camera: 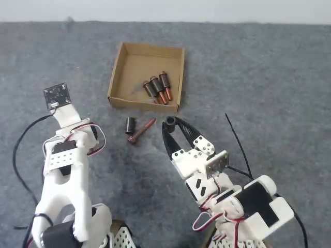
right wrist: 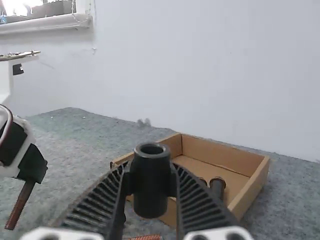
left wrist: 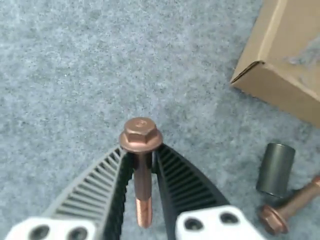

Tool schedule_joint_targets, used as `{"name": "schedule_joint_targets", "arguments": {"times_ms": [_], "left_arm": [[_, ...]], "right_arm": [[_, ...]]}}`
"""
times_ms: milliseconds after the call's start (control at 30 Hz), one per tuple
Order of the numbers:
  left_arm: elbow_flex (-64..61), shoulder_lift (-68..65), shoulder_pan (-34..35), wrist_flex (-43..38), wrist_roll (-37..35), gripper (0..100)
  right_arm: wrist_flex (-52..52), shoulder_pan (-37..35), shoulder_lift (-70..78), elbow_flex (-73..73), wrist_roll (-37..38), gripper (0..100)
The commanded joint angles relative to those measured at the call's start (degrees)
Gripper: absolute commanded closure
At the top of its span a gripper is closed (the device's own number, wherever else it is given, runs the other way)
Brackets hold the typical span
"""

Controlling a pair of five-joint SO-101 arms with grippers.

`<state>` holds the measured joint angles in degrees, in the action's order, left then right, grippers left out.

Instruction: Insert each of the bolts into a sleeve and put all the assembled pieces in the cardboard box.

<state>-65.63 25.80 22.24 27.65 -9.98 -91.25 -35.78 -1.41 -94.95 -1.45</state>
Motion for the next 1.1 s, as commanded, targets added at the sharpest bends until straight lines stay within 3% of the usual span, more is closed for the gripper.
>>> {"name": "schedule_joint_targets", "arguments": {"times_ms": [0, 167, 467, 1067], "left_arm": [[0.9, 2.8, -0.2, -1.8, 0.3, 98], [1.1, 2.9, -3.2, -6.9, 0.2, 98], [6.8, 4.1, -10.8, -7.6, 0.2, 99], [-1.8, 46.3, -36.5, -7.3, 0.1, 99]], "right_arm": [[0.2, 0.7, 0.1, -1.1, -0.6, 99.3], [0.2, 0.7, 1.0, -1.2, -0.6, 99.3], [0.4, 0.7, 1.2, -1.2, -0.6, 99.3], [0.7, 0.7, 1.3, -1.2, -0.6, 99.3]]}}
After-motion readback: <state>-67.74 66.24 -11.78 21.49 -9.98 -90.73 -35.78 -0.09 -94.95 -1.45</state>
